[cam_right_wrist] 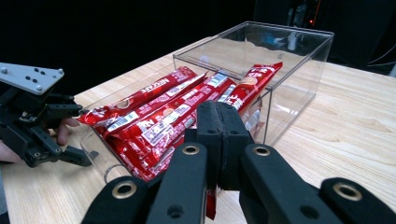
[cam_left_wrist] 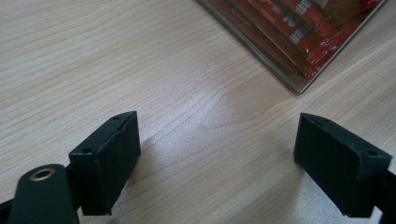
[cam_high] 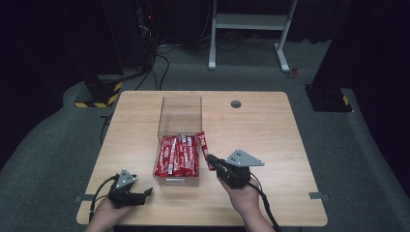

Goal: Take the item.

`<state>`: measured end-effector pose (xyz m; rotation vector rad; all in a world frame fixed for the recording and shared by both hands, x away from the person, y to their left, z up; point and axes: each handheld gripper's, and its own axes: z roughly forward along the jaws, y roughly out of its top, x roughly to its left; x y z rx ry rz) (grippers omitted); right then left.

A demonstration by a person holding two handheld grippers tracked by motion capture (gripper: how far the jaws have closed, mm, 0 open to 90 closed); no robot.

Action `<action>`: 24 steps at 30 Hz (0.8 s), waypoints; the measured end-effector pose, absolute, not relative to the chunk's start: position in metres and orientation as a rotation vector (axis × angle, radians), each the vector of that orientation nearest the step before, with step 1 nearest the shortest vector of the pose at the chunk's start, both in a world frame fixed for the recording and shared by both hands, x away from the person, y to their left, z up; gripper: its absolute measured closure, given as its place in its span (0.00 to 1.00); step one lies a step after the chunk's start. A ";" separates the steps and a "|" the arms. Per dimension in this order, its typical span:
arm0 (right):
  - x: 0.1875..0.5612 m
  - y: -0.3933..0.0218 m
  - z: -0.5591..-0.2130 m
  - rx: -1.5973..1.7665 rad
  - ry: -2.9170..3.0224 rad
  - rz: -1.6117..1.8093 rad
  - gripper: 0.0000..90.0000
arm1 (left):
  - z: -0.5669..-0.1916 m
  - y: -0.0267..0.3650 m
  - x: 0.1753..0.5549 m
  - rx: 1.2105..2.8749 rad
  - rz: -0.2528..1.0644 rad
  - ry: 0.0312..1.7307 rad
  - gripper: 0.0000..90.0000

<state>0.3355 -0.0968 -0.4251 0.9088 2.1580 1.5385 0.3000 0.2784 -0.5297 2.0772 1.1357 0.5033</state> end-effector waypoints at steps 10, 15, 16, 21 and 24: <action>0.340 -0.105 -0.426 0.935 2.133 1.528 1.00 | -0.530 0.278 0.300 2.078 0.504 1.135 0.17; 0.343 -0.111 -0.426 0.956 2.118 1.522 1.00 | -0.530 0.278 0.300 2.078 0.504 1.135 0.17; 0.344 -0.112 -0.426 0.962 2.115 1.522 1.00 | -0.530 0.278 0.300 2.078 0.504 1.135 0.17; 0.347 -0.118 -0.427 0.983 2.103 1.519 1.00 | -0.530 0.278 0.300 2.077 0.504 1.135 0.17; 0.349 -0.120 -0.428 0.994 2.096 1.511 1.00 | -0.530 0.278 0.300 2.077 0.503 1.135 0.17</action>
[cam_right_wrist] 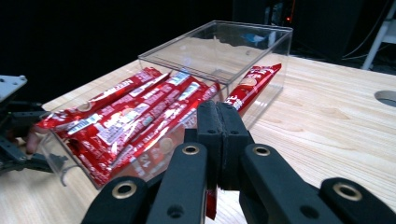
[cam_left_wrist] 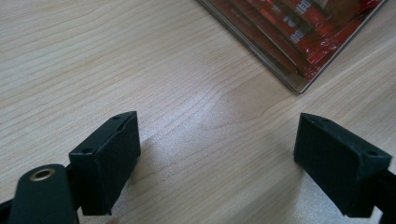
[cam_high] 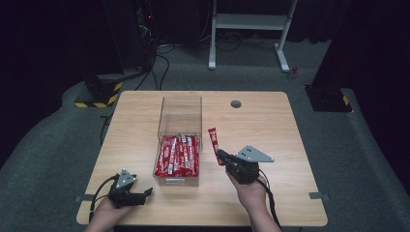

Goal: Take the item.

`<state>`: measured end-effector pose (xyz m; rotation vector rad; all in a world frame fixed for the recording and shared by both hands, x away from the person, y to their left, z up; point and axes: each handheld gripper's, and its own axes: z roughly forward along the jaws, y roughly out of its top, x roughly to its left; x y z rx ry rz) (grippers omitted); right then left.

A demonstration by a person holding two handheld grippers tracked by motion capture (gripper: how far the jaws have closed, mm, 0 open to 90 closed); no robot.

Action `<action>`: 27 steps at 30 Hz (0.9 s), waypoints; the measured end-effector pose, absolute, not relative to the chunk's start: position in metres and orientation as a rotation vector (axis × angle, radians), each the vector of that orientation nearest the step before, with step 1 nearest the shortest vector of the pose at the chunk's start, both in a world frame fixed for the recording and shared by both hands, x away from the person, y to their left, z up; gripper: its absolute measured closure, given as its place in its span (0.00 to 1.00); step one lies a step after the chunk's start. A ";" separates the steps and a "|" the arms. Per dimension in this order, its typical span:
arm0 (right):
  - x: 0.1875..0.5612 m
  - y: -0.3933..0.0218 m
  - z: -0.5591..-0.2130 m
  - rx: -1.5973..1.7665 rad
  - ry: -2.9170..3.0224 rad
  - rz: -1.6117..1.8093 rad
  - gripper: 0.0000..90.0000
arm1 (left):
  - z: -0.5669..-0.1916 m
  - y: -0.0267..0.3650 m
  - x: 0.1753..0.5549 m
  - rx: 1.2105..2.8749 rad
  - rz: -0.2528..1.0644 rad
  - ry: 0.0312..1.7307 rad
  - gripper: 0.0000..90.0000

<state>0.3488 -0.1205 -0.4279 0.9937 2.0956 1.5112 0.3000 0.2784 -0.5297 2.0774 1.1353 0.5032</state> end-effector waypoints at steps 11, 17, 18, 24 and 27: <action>0.354 -0.133 -0.429 1.032 2.063 1.487 1.00 | -0.530 0.278 0.300 2.078 0.503 1.136 0.17; 0.358 -0.139 -0.432 1.056 2.048 1.464 1.00 | -0.530 0.278 0.300 2.078 0.504 1.135 0.17; 0.359 -0.140 -0.432 1.060 2.045 1.458 1.00 | -0.530 0.278 0.300 2.078 0.504 1.135 0.17; 0.364 -0.148 -0.436 1.098 2.027 1.446 1.00 | -0.530 0.278 0.300 2.078 0.504 1.135 0.17; 0.367 -0.153 -0.439 1.117 2.019 1.428 1.00 | -0.530 0.278 0.300 2.078 0.504 1.135 0.17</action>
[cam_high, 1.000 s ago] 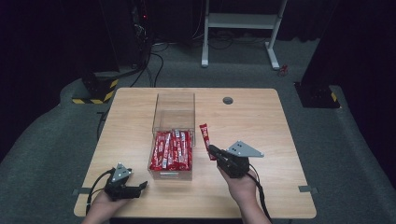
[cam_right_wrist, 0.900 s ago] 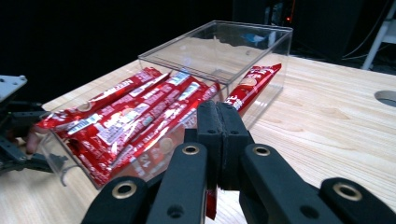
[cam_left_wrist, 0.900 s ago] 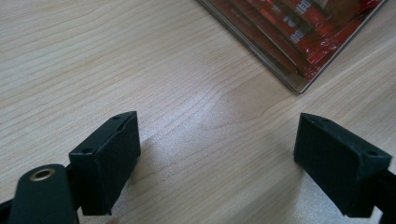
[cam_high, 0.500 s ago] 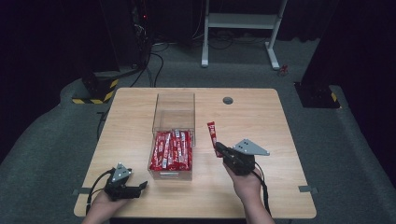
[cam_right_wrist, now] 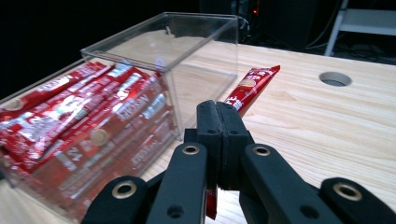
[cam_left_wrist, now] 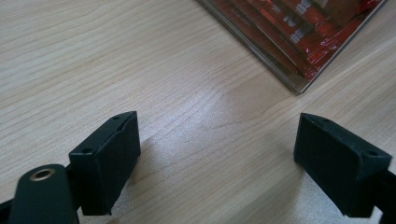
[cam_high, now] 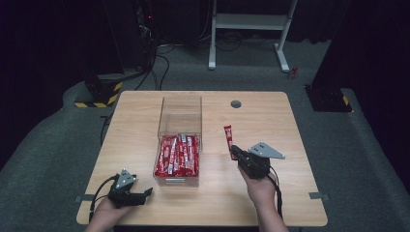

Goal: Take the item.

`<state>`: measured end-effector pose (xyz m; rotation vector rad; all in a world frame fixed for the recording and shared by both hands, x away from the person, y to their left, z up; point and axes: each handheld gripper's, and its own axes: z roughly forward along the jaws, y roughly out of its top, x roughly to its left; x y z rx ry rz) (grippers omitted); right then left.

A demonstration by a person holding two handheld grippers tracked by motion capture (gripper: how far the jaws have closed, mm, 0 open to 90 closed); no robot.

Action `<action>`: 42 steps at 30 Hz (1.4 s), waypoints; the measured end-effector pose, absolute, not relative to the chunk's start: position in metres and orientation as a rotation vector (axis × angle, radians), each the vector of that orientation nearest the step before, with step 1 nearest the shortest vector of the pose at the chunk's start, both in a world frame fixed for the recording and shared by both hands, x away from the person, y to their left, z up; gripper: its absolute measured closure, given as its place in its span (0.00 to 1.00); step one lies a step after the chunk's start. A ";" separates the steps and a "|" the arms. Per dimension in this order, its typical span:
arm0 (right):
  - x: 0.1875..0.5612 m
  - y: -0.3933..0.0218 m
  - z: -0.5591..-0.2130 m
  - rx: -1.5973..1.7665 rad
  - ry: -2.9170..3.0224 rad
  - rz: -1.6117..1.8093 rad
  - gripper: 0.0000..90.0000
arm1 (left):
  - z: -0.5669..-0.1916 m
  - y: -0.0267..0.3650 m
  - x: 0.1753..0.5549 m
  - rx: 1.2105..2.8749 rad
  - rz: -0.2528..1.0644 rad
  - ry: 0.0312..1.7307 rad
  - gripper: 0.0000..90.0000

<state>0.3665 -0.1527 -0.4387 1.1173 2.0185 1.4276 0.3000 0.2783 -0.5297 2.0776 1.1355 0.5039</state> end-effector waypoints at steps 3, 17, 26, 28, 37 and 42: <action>0.369 -0.156 -0.441 1.134 2.013 1.411 1.00 | -0.530 0.278 0.300 2.078 0.504 1.135 0.17; 0.383 -0.166 -0.465 1.218 2.019 1.296 1.00 | -0.530 0.278 0.300 2.078 0.504 1.135 0.17; 0.390 -0.166 -0.484 1.261 2.046 1.227 1.00 | -0.530 0.278 0.300 2.078 0.504 1.135 0.17; 0.392 -0.166 -0.488 1.275 2.053 1.213 1.00 | -0.530 0.278 0.300 2.078 0.504 1.135 0.17; 0.396 -0.162 -0.502 1.298 2.075 1.150 1.00 | -0.530 0.278 0.300 2.078 0.504 1.135 0.17; 0.398 -0.159 -0.508 1.294 2.092 1.114 0.99 | -0.530 0.278 0.300 2.078 0.504 1.135 0.17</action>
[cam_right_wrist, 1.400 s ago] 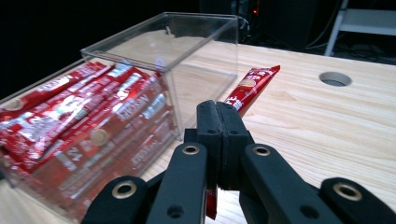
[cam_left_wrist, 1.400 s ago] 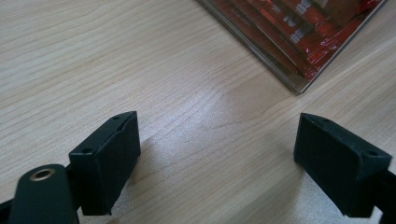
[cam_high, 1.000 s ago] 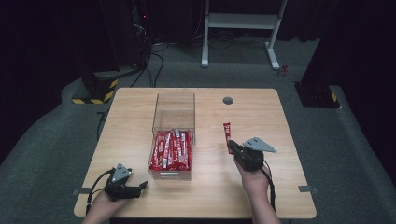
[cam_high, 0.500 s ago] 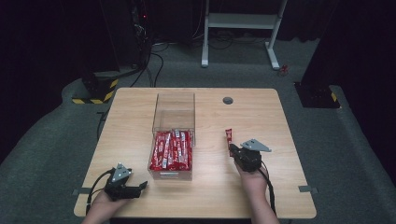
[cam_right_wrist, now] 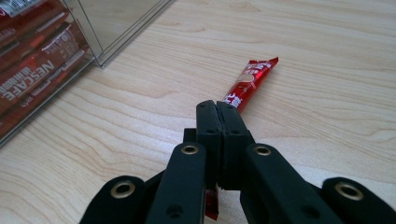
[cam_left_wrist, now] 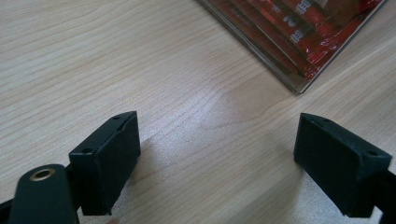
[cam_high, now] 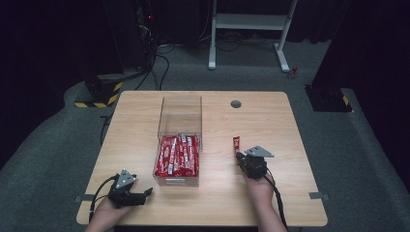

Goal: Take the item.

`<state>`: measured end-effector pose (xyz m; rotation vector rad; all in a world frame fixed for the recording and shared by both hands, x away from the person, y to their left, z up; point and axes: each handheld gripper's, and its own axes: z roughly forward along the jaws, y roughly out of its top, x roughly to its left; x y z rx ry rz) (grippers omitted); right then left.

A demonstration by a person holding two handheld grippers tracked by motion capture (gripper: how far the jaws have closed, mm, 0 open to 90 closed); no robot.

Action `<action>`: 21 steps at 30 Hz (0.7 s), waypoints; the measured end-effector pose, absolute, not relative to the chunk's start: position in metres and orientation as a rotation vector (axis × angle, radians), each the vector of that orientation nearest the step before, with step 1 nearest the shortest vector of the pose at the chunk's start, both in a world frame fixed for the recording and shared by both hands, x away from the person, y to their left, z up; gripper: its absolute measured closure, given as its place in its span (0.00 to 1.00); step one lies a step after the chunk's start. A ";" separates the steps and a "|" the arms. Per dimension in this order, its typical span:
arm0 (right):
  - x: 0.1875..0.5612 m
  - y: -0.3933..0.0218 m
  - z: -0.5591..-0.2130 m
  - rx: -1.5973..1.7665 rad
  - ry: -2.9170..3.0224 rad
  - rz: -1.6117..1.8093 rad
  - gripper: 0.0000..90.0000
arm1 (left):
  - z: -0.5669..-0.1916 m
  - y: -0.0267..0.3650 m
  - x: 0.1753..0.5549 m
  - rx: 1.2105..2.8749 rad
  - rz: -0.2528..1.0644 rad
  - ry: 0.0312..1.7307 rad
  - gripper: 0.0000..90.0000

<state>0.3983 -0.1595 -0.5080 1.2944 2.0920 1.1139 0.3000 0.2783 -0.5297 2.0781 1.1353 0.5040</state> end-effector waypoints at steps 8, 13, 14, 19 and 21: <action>0.401 -0.157 -0.515 1.304 2.121 1.062 0.98 | -0.530 0.278 0.300 2.078 0.504 1.135 0.17; 0.401 -0.154 -0.517 1.290 2.125 1.043 0.94 | -0.530 0.278 0.300 2.078 0.504 1.135 0.17; 0.401 -0.153 -0.516 1.286 2.122 1.044 0.92 | -0.530 0.278 0.300 2.078 0.504 1.135 0.17; 0.397 -0.153 -0.510 1.263 2.094 1.073 0.84 | -0.530 0.278 0.300 2.078 0.504 1.135 0.17; 0.395 -0.152 -0.507 1.252 2.089 1.086 0.80 | -0.530 0.278 0.300 2.078 0.504 1.135 0.17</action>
